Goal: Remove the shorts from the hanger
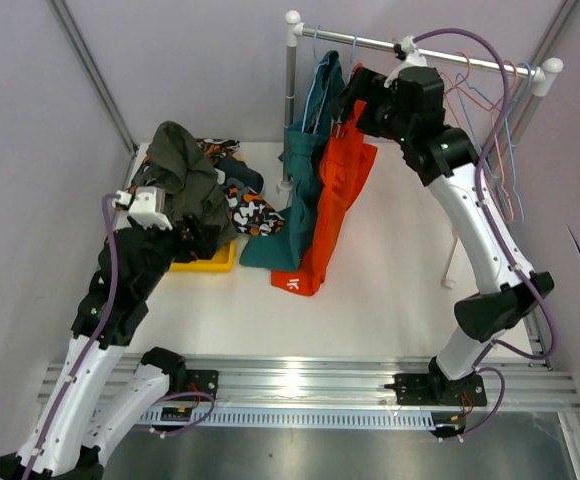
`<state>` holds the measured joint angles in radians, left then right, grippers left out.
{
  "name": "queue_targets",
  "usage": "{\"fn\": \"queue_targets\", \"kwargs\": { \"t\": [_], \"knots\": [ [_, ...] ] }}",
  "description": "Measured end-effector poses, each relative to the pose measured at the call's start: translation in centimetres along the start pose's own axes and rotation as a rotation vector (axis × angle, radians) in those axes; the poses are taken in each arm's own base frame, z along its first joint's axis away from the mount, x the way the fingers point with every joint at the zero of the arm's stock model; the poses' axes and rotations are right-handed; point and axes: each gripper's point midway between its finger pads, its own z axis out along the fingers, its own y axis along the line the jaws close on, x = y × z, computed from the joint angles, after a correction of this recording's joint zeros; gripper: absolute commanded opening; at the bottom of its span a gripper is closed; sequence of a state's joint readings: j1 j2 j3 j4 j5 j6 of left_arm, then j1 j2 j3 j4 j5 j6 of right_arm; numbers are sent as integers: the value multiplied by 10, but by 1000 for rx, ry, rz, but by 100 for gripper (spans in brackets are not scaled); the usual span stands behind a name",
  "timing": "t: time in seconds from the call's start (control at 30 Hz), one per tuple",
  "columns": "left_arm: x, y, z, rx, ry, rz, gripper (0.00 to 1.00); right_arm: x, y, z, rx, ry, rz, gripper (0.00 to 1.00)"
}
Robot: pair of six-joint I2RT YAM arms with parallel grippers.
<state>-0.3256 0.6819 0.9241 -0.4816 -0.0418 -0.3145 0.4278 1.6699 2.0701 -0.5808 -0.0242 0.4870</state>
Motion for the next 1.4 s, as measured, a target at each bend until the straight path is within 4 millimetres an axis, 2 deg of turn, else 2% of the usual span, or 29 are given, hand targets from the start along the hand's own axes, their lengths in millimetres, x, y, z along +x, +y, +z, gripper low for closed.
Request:
{"fn": "queue_targets", "kwargs": {
  "t": [0.07, 0.13, 0.17, 0.2, 0.27, 0.3, 0.37, 0.4, 0.57, 0.6, 0.67, 0.7, 0.9, 1.03, 1.1, 1.17, 1.23, 1.33, 1.4],
  "knots": [
    [9, 3, -9, 5, -4, 0, 99, 17, -4, 13, 29, 37, -2, 91],
    [23, 7, -11, 0, 14, 1, 99, 25, -6, 19, 48, 50, -5, 86],
    [31, 10, -11, -6, 34, 1, 98, 27, -6, 20, 53, 52, -5, 83],
    [38, 11, -11, -10, 56, 2, 98, 27, -5, 21, 58, 48, -4, 75],
    [47, 12, -10, -4, 82, 3, 98, 26, -6, 23, 67, 39, -1, 69],
    [49, 11, -10, -1, 88, 3, 97, 25, -7, 25, 73, 33, 3, 63],
    [50, 11, -9, 2, 95, 3, 97, 23, -8, 30, 80, 24, 6, 61],
    [51, 10, -9, 5, 97, 2, 97, 23, -9, 32, 85, 21, 8, 56],
    [51, 8, -10, 21, 102, 2, 97, 34, -18, 46, 116, 37, 7, 51],
    [51, 7, -10, 22, 102, 2, 97, 36, -20, 49, 122, 42, 7, 33],
    [51, 7, -10, 24, 101, 1, 97, 41, -23, 53, 132, 51, 5, 15],
    [51, 7, -11, 25, 99, 1, 97, 41, -24, 55, 133, 50, 11, 0],
    [51, 6, -11, 31, 97, 1, 99, 38, -21, 55, 139, 30, 19, 0],
    [51, -6, -10, 91, 105, 2, 99, 37, -18, 50, 143, 29, 15, 0],
    [51, -16, -8, 135, 124, 6, 99, 36, -17, 41, 153, 32, 12, 0],
    [43, -40, -8, 224, 136, 17, 99, 29, -12, 29, 155, 22, 9, 0],
    [25, -75, -10, 345, 126, 36, 99, 21, -5, 16, 149, 0, 8, 0],
    [-9, -135, -17, 540, 82, 66, 99, 3, 14, -14, 121, -55, 9, 0],
    [-23, -166, -19, 633, 59, 81, 99, -7, 25, -36, 99, -89, 14, 0]
  ]
}}
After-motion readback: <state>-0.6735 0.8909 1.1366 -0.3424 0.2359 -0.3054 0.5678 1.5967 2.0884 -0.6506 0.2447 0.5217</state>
